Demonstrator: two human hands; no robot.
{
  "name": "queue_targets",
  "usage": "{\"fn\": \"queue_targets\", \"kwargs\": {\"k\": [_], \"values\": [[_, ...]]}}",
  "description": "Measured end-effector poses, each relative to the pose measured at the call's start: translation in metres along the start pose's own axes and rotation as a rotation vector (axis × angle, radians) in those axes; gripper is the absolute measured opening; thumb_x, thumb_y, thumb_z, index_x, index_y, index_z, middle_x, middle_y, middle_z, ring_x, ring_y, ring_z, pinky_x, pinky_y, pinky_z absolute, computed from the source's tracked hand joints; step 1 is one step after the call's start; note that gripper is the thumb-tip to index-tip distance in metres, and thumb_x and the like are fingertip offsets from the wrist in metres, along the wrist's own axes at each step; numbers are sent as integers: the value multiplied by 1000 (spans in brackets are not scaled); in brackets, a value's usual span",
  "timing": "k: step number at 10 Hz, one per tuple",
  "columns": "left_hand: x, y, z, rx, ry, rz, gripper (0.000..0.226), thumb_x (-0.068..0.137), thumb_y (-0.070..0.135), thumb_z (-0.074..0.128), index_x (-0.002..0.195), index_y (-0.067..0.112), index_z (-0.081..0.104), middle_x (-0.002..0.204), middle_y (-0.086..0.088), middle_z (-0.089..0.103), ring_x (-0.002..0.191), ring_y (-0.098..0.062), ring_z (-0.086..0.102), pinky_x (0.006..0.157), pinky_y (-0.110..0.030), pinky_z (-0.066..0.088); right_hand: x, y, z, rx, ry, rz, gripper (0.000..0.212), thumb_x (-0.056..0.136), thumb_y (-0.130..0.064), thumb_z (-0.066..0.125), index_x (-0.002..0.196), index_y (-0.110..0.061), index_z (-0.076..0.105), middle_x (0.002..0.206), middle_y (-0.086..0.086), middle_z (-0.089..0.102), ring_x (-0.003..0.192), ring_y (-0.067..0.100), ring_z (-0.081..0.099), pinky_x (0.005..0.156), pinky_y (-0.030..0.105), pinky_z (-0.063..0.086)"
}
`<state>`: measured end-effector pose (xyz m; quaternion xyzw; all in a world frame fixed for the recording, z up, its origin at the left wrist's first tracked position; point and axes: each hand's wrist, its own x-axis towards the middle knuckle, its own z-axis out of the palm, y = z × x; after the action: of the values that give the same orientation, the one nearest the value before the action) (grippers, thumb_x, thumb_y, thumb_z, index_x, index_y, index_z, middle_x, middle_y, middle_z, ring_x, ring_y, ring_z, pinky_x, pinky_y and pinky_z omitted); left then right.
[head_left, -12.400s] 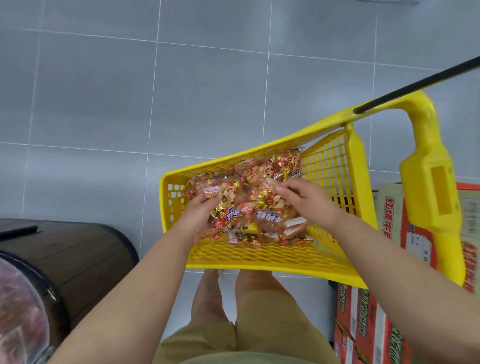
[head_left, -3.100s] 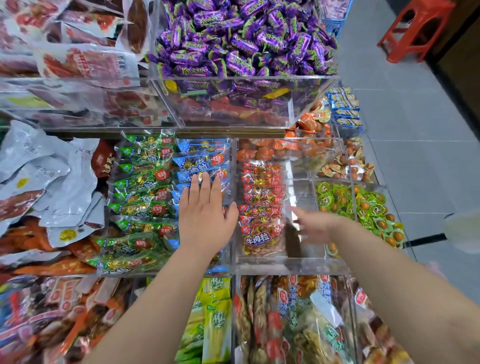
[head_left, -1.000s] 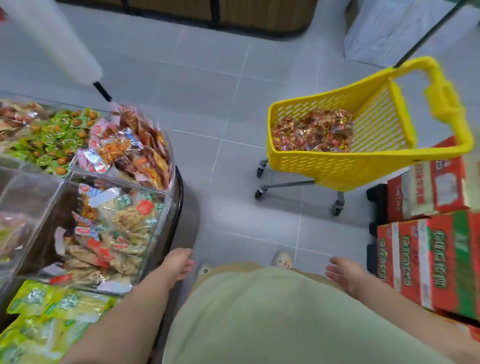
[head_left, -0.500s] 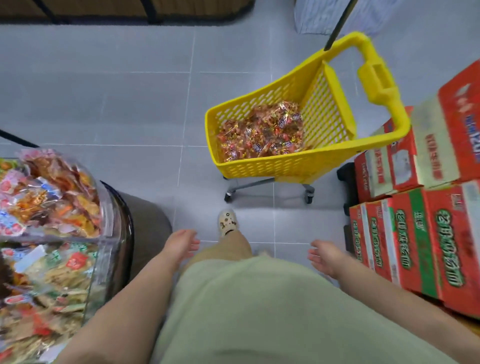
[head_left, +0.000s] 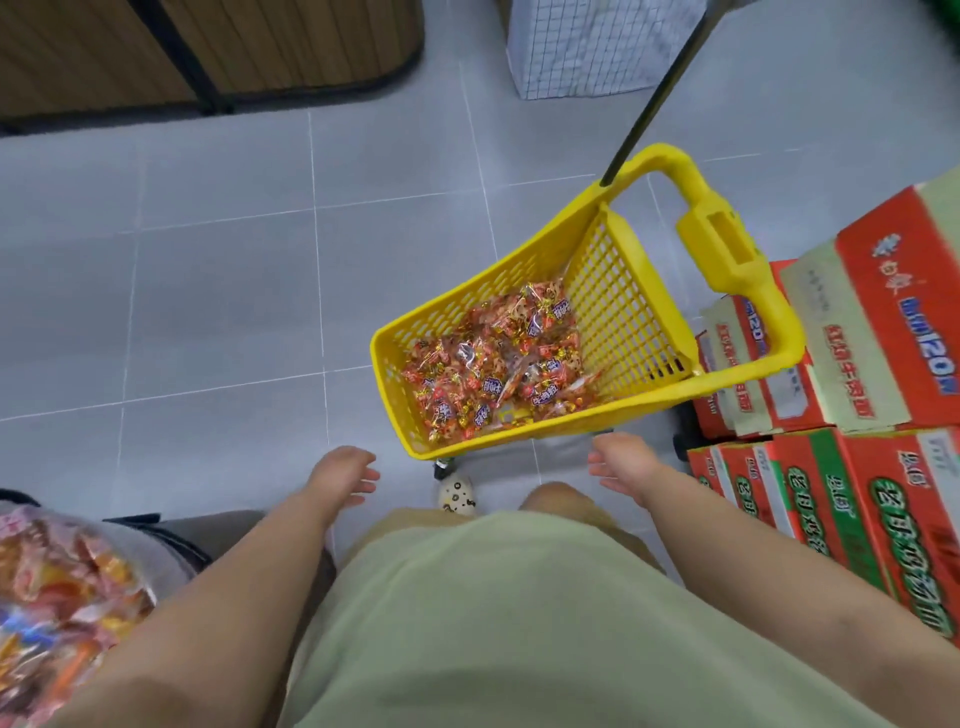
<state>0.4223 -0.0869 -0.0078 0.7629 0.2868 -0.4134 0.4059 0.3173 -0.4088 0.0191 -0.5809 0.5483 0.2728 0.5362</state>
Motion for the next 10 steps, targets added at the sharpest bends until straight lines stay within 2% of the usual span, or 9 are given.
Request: {"fn": "queue_targets", "kwargs": {"k": [1,2,3,4,5,6,8,9,10], "values": [[8,23,1,21,-12,-9,11,97,18,50,103,9,52,86,-10,59,66,-19,53,60,-26,38,1,-24,6,38,-28,44,33,99,-18,40,129,-6,46,93,8,57,85,19,56,93,37,43],[21,42,11,40,-15,-42,10,97,15,45,99,8,51,92,-12,57,72,-22,51,61,-26,38,12,-64,12,41,-64,37,35,99,-21,43,130,-5,47,119,14,59,115,28,56,100,39,42],[47,54,17,125,78,-53,11,90,9,48,80,6,50,80,-16,48,72,-22,44,65,-31,34,33,-109,20,-15,-102,0,36,98,-13,41,131,2,46,119,22,60,102,31,62,106,44,36],[71,61,22,91,127,-113,32,90,17,56,112,-6,55,104,-28,58,97,-35,58,85,-37,46,53,-139,31,-95,-157,-28,36,99,-13,40,131,4,44,121,27,57,78,22,59,75,32,52],[103,72,31,41,119,-165,69,91,30,62,146,2,30,141,-23,45,125,-38,49,105,-45,41,93,-163,49,-256,-126,-24,29,98,-14,44,123,-1,51,123,21,58,99,26,62,94,40,48],[123,69,42,48,87,-209,57,93,35,58,137,2,44,135,-21,52,119,-36,54,101,-40,44,117,-162,60,-410,-155,3,34,94,-17,46,121,1,55,94,13,63,66,14,55,60,28,46],[155,60,71,-33,294,-172,40,101,33,44,116,-1,57,116,-26,62,107,-40,58,88,-39,44,183,-123,91,-440,-11,117,22,88,-21,60,102,-6,52,84,11,54,93,29,59,73,38,49],[159,58,78,-32,391,-131,38,101,29,44,110,-4,61,111,-26,64,102,-40,59,78,-34,41,195,-118,99,-253,-40,281,42,88,-33,62,117,-7,46,107,14,56,110,32,55,96,41,47],[161,56,80,-39,399,-122,39,101,31,44,109,-2,61,109,-24,65,100,-38,62,84,-38,47,208,-118,111,-207,-89,332,44,96,-33,49,133,-8,46,130,14,54,121,29,52,99,39,44]]}}
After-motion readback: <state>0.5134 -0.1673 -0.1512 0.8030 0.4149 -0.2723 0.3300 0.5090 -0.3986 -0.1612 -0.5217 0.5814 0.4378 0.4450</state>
